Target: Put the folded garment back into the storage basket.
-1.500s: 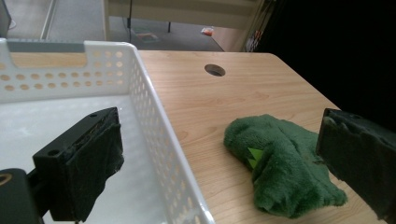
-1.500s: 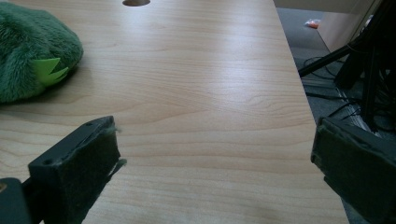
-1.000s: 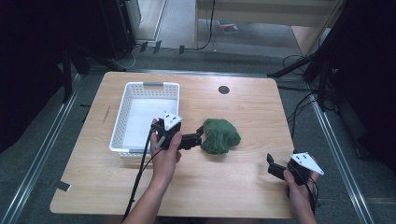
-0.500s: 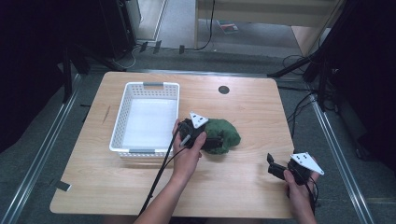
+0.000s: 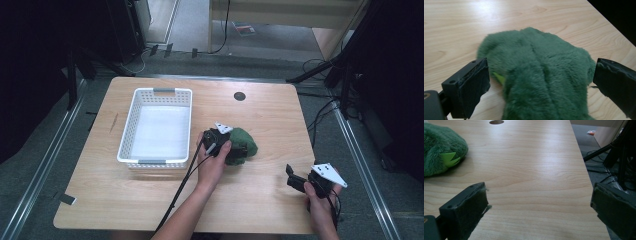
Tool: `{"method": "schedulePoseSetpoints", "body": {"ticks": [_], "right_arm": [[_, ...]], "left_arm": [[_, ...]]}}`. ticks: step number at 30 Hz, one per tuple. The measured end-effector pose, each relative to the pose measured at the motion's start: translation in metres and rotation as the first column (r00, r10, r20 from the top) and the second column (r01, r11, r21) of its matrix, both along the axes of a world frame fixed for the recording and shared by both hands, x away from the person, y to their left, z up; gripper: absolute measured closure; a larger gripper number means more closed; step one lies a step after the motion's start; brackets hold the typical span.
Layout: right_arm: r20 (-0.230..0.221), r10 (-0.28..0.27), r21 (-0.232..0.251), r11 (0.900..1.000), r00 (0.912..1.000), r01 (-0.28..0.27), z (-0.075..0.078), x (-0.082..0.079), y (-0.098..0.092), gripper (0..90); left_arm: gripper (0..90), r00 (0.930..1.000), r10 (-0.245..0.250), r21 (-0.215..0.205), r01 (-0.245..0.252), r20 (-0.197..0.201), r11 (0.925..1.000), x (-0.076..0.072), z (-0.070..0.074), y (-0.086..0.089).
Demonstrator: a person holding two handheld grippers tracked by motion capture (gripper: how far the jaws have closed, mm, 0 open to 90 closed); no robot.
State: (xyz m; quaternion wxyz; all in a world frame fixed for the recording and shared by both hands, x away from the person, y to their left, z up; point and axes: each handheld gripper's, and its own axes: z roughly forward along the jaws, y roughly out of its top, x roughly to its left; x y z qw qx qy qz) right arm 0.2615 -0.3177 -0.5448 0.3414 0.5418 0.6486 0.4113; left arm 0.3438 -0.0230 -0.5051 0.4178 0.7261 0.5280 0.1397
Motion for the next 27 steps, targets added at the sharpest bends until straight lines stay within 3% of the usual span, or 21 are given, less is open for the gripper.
{"method": "schedulePoseSetpoints", "body": {"ticks": [4,11,19,24,27], "right_arm": [[0.0,0.002,0.001,1.0,1.0,-0.002,0.0,0.0,0.0,1.3],[-0.002,0.002,0.006,1.0,1.0,-0.002,0.0,0.0,0.0,1.3],[-0.001,0.004,0.004,1.0,1.0,-0.004,0.0,0.0,0.0,1.4],[0.0,0.005,0.002,1.0,1.0,-0.005,0.0,0.0,0.0,1.4],[-0.001,0.006,0.001,1.0,1.0,-0.006,0.0,0.0,0.0,1.5]], "left_arm": [[1.6,0.9996,-0.011,0.019,0.012,-0.027,0.9998,0.005,-0.007,-0.008],[0.1,0.9929,-0.011,0.077,0.02,-0.118,0.9968,0.011,-0.024,-0.014],[0.1,0.9897,0.011,0.101,0.004,-0.143,0.9949,0.012,-0.031,-0.019],[0.7,0.9909,0.011,0.144,0.009,-0.134,0.9895,0.01,-0.033,-0.022],[7.8,0.9929,-0.005,0.161,0.024,-0.119,0.9866,0.007,-0.032,-0.023]]}}
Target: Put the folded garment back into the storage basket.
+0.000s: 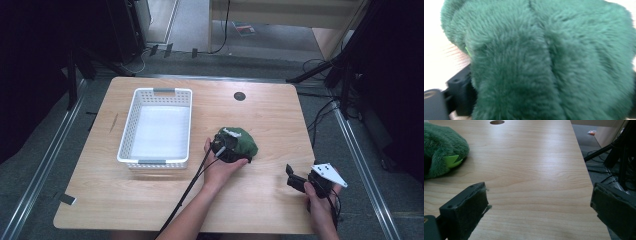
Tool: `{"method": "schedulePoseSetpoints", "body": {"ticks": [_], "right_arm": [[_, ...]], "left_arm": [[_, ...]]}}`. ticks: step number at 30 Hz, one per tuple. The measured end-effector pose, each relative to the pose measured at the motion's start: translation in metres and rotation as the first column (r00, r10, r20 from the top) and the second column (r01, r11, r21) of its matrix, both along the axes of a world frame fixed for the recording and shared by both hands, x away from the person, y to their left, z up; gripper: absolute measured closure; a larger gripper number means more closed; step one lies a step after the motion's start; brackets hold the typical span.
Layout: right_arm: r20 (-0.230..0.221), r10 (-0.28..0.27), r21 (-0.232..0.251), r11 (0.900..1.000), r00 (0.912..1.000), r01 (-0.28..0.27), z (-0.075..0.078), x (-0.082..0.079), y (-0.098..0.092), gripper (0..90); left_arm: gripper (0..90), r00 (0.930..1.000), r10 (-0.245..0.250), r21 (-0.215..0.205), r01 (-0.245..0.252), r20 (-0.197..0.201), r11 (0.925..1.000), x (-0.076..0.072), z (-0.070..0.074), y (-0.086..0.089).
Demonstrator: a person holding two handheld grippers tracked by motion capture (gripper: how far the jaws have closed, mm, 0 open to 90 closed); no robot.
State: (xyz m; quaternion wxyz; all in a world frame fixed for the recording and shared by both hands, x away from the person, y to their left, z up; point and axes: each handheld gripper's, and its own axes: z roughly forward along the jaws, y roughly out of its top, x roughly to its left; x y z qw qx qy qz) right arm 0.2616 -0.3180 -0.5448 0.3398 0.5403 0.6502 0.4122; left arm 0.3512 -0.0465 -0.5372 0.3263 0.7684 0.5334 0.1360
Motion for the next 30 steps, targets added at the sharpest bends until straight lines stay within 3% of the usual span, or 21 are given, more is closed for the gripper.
{"method": "schedulePoseSetpoints", "body": {"ticks": [9,20,30], "right_arm": [[0.0,-0.001,0.001,1.0,1.0,0.001,0.0,0.0,0.0,1.5],[0.0,0.0,0.002,1.0,1.0,0.0,0.0,0.0,0.0,1.5],[0.001,0.0,0.0,1.0,1.0,0.0,0.0,0.0,0.0,1.5]], "left_arm": [[25.2,0.9986,0.0,-0.02,0.001,0.053,0.9998,-0.005,0.011,0.006],[26.1,0.9937,-0.006,-0.079,0.015,0.112,0.9968,-0.014,0.041,0.018],[26.1,0.9835,0.012,-0.134,0.013,0.18,0.9909,-0.023,0.075,0.037]]}}
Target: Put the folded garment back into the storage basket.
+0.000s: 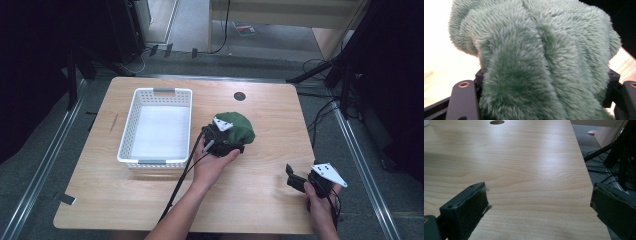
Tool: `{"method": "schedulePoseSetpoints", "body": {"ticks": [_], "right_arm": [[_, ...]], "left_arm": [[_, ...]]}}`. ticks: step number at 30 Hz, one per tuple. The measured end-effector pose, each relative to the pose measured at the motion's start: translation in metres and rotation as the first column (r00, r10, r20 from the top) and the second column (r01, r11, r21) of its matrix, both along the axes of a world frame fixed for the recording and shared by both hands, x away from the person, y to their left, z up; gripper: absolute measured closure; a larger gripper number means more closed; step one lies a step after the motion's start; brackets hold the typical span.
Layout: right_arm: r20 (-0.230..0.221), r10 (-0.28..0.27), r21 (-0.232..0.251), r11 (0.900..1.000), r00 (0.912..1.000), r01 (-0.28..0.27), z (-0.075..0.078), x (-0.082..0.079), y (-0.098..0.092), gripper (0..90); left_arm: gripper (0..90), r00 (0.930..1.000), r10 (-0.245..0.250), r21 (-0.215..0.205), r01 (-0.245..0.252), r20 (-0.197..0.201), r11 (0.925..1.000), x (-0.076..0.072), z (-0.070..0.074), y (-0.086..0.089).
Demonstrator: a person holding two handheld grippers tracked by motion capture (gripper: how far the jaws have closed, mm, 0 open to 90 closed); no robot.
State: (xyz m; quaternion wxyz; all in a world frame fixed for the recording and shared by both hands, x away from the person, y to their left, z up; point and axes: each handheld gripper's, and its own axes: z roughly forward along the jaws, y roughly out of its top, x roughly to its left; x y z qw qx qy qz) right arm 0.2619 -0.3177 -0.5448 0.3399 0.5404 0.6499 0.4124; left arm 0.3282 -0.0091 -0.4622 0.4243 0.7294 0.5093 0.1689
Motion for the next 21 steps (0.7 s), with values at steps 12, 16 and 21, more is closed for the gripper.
{"method": "schedulePoseSetpoints", "body": {"ticks": [12,16,21], "right_arm": [[0.0,-0.002,0.0,1.0,1.0,0.002,0.0,0.0,0.0,1.5],[0.001,-0.001,0.0,1.0,1.0,0.001,0.0,0.0,0.0,1.6],[0.001,-0.002,-0.002,1.0,1.0,0.002,0.0,0.0,0.0,1.6]], "left_arm": [[26.2,0.9981,0.025,-0.053,-0.022,0.057,0.9984,-0.002,0.035,0.029],[26.2,0.9962,0.045,-0.064,-0.04,0.075,0.9971,-0.001,0.045,0.04],[26.2,0.993,0.075,-0.064,-0.069,0.092,0.9956,-0.001,0.054,0.057]]}}
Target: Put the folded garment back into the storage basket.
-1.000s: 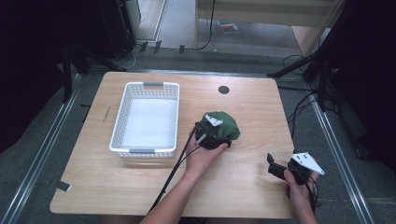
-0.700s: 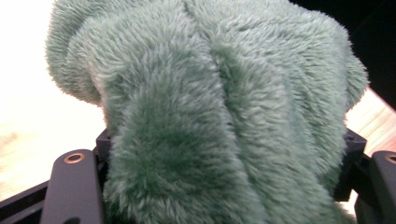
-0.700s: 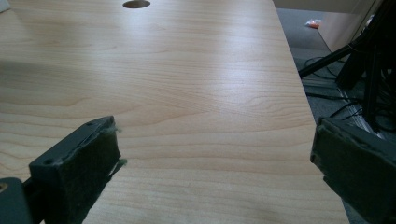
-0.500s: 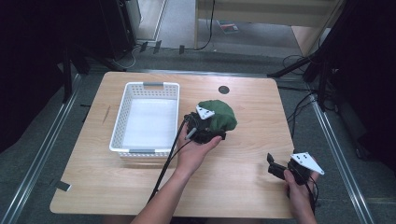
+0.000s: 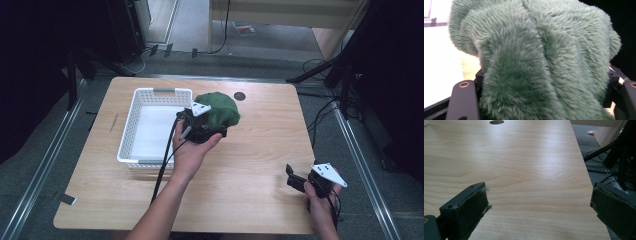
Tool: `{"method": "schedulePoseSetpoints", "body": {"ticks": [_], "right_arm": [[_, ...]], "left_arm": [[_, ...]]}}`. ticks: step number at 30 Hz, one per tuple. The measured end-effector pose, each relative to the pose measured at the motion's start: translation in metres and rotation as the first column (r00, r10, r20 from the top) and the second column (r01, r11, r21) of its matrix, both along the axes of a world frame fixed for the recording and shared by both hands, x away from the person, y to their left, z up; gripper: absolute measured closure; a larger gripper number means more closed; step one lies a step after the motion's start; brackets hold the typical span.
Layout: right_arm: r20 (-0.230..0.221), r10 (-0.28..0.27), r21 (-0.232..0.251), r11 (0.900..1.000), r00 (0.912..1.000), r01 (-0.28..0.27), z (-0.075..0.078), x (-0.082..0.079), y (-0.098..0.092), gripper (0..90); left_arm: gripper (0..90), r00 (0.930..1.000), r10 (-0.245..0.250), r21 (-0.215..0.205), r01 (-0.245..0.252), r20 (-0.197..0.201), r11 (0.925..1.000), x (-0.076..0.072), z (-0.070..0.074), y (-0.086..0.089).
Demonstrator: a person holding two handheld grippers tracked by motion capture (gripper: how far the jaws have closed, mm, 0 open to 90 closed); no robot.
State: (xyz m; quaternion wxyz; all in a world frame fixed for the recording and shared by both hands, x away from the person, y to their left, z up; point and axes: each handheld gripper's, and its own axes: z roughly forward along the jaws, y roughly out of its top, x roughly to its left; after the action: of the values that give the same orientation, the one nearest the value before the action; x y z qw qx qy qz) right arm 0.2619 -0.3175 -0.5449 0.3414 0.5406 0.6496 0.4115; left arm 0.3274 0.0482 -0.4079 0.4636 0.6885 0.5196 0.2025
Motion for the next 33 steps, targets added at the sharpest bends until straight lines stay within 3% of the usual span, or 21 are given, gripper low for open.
{"method": "schedulePoseSetpoints", "body": {"ticks": [9,18,26,33], "right_arm": [[0.001,-0.002,-0.001,1.0,1.0,0.002,0.0,0.0,0.0,1.5],[0.0,-0.003,-0.002,1.0,1.0,0.003,0.0,0.0,0.0,1.6],[-0.001,-0.005,-0.004,1.0,1.0,0.005,0.0,0.0,0.001,1.6],[-0.001,-0.004,-0.004,1.0,1.0,0.004,0.0,0.0,0.001,1.6]], "left_arm": [[26.1,0.9985,0.052,-0.006,-0.051,0.02,0.9987,0.001,0.01,0.031],[26.1,0.9947,0.101,-0.011,-0.101,0.018,0.9949,0.001,0.009,0.062],[26.1,0.9897,0.143,-0.002,-0.143,0.007,0.9897,0.003,0.001,0.083],[26.0,0.98,0.198,-0.017,-0.198,-0.022,0.98,0.01,-0.013,0.104]]}}
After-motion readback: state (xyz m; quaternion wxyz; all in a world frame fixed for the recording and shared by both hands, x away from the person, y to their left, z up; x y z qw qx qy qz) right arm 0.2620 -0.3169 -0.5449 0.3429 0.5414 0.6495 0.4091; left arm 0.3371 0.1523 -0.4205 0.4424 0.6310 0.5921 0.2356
